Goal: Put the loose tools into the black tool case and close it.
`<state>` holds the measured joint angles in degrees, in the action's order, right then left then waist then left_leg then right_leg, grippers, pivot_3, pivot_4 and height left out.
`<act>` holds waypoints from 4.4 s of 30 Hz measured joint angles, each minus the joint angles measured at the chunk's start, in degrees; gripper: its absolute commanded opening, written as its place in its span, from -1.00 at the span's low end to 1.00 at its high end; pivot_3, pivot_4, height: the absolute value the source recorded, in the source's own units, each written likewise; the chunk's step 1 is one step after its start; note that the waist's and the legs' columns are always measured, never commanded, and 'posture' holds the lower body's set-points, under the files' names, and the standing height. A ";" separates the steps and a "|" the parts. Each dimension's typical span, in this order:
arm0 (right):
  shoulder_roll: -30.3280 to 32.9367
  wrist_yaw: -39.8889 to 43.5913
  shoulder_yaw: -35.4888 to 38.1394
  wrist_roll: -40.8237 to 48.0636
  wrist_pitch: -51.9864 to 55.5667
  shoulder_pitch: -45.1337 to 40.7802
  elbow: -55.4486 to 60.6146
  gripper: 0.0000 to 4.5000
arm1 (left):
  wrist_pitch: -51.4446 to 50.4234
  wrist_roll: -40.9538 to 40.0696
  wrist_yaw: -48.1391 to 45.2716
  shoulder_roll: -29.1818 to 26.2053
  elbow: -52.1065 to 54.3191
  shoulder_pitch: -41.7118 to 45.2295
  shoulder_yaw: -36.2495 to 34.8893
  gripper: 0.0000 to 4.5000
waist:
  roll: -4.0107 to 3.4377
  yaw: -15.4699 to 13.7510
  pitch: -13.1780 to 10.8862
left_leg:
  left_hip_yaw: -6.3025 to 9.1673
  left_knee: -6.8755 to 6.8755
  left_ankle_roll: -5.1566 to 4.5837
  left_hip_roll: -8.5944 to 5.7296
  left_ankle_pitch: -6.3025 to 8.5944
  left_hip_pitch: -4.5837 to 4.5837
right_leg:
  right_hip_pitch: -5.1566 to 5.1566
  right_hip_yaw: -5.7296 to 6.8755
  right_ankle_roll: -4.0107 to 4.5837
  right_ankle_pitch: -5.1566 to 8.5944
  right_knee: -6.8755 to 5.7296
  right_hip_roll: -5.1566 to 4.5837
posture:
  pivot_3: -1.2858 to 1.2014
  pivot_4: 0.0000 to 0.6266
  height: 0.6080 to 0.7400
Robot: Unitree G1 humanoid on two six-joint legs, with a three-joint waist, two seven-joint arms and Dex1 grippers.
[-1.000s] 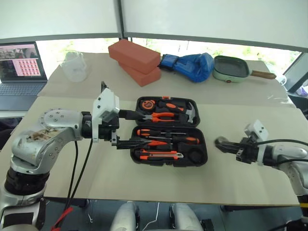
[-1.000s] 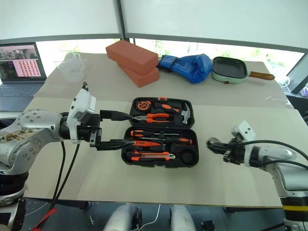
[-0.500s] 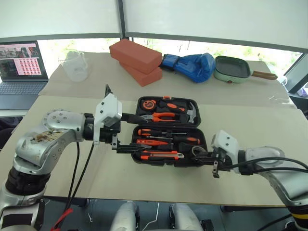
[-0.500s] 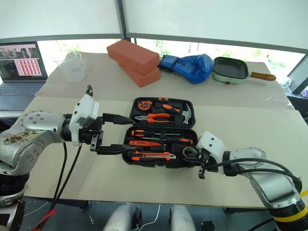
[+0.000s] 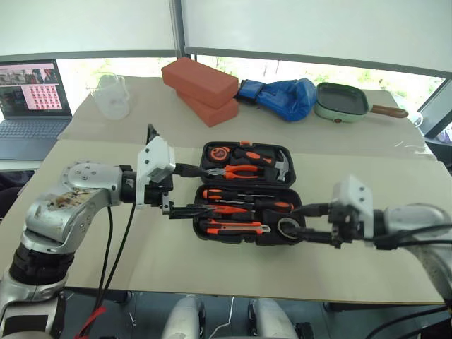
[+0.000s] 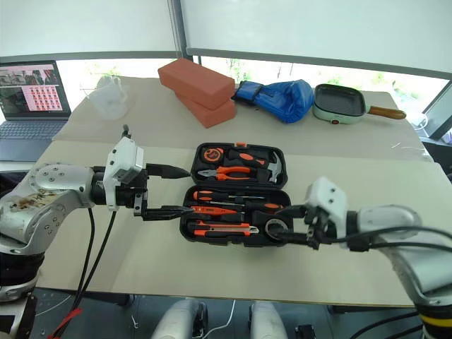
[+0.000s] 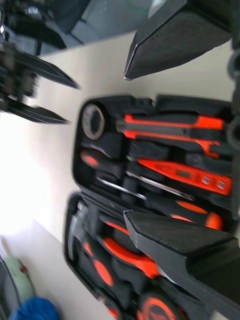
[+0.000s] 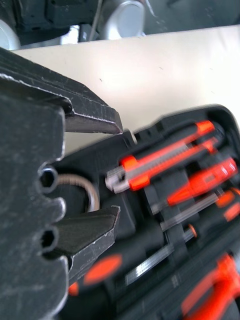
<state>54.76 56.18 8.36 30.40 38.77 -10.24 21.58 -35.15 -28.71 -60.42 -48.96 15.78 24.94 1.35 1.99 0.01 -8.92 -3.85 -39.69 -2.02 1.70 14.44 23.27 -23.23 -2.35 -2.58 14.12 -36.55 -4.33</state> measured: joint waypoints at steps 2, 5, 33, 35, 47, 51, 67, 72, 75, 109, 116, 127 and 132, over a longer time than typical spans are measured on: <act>-0.02 -1.52 0.28 -3.13 -1.77 -1.50 -7.51 -0.38 | 2.39 3.94 1.57 -0.78 -5.52 -2.25 -0.09 0.35 | 0.00 0.07 -0.01 | -0.03 0.01 0.00 -0.01 0.00 0.03 | -0.07 0.00 0.03 0.01 -0.01 0.00 | 0.03 -0.52 0.98; -1.40 -2.64 -1.59 -7.57 -5.35 -3.69 -15.79 -0.87 | 6.20 8.74 2.87 -1.07 -10.67 -5.07 0.03 -0.18 | 0.00 0.09 -0.01 | -0.05 0.07 0.00 0.01 0.00 0.30 | -0.37 0.00 0.05 0.02 -0.07 -0.01 | 0.03 -0.52 0.98; -6.07 3.14 -8.27 -14.44 -10.58 3.10 -10.05 -1.00 | 1.19 8.01 -3.14 1.90 0.53 -14.28 3.25 -0.97 | -0.03 -0.29 0.00 | -0.04 -0.05 -0.06 0.03 0.09 0.96 | -1.00 -0.02 -0.04 -0.08 -0.16 -0.07 | 0.03 -0.52 0.98; -5.54 3.14 -7.06 -13.90 -9.86 5.84 -7.10 -1.00 | 1.04 7.93 -3.31 0.52 3.42 -16.63 2.76 -0.97 | -0.03 -0.31 -0.01 | -0.05 -0.05 -0.06 0.02 0.09 0.96 | -1.01 -0.02 -0.04 -0.08 -0.14 -0.08 | 0.03 -0.52 0.98; -3.08 1.33 -1.62 -10.94 -5.84 11.75 -0.71 -0.15 | -5.69 7.00 1.04 -2.90 5.57 -19.89 -0.86 0.08 | -0.04 -0.36 0.00 | -0.05 -0.13 -0.04 0.04 0.08 0.81 | -0.92 -0.03 -0.01 -0.08 -0.28 -0.01 | 0.03 -0.52 0.98; -2.64 -0.09 0.15 -9.01 -2.07 5.25 -5.12 0.41 | -15.80 3.10 3.12 -3.35 0.34 -11.87 -4.61 0.49 | -0.02 -0.33 -0.02 | -0.06 -0.18 -0.02 0.02 0.04 0.73 | -0.85 -0.03 0.00 -0.10 -0.27 0.00 | 0.03 -0.52 0.98; -16.66 -14.38 -5.82 -7.27 17.28 -23.13 -27.39 -0.14 | -36.26 0.15 19.91 15.31 -20.34 15.69 -3.00 0.49 | 0.00 0.26 -0.01 | 0.03 -0.10 0.12 -0.19 -0.05 0.98 | -1.05 -0.01 -0.02 -0.16 -0.53 -0.06 | 0.03 -0.52 0.98; -17.02 -14.25 -6.60 -7.11 17.28 -23.20 -26.61 -0.91 | -34.53 0.57 19.67 15.61 -21.66 15.66 -1.40 -0.33 | 0.00 0.24 -0.01 | 0.06 -0.12 0.11 -0.18 -0.04 0.96 | -1.02 0.00 -0.03 -0.16 -0.46 -0.08 | 0.03 -0.52 0.98; -17.13 -14.67 -6.65 -7.07 17.57 -23.25 -26.04 -1.00 | -33.37 0.62 19.65 16.75 -22.29 15.74 -1.21 -0.82 | 0.00 0.33 -0.01 | 0.06 -0.12 0.11 -0.17 -0.05 0.91 | -0.99 0.00 -0.03 -0.16 -0.41 -0.08 | 0.03 -0.52 0.98; -16.68 -16.71 -4.91 -4.29 21.64 -22.18 -19.81 -1.00 | -36.97 -1.79 19.53 16.33 -24.73 21.22 -4.88 0.29 | -0.01 0.56 0.00 | 0.12 -0.12 0.13 -0.20 -0.06 0.96 | -1.06 0.01 -0.05 -0.17 -0.46 -0.09 | 0.03 -0.52 0.98; -15.77 -16.76 -3.10 -3.14 22.98 -19.27 -18.38 -0.87 | -36.86 -0.87 19.89 16.37 -22.84 18.06 -1.49 0.30 | -0.01 0.63 0.00 | 0.12 -0.13 0.13 -0.19 -0.06 0.97 | -1.06 0.00 -0.05 -0.17 -0.44 -0.09 | 0.03 -0.52 0.98; -15.77 -17.52 -3.16 -2.10 23.09 -18.40 -16.99 0.29 | -35.90 -0.62 20.07 16.53 -22.34 17.29 -0.48 0.31 | -0.01 0.63 0.00 | 0.12 -0.13 0.12 -0.19 -0.06 0.97 | -1.05 0.00 -0.05 -0.17 -0.43 -0.09 | 0.03 -0.52 0.98; -16.45 -17.62 -4.66 -3.19 22.08 -18.41 -18.82 0.05 | -34.52 0.60 20.90 16.89 -21.95 16.01 1.64 0.19 | -0.01 0.66 0.00 | 0.12 -0.13 0.13 -0.19 -0.06 0.96 | -1.05 -0.01 -0.05 -0.17 -0.43 -0.08 | 0.03 -0.52 0.98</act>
<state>38.30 38.56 3.70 27.21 60.85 -28.65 2.76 -69.67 -28.10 -39.53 -32.07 -6.17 40.95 2.99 1.99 0.67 -8.92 -3.73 -39.83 -1.89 1.51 14.38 24.23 -24.29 -2.36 -2.63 13.94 -36.98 -4.41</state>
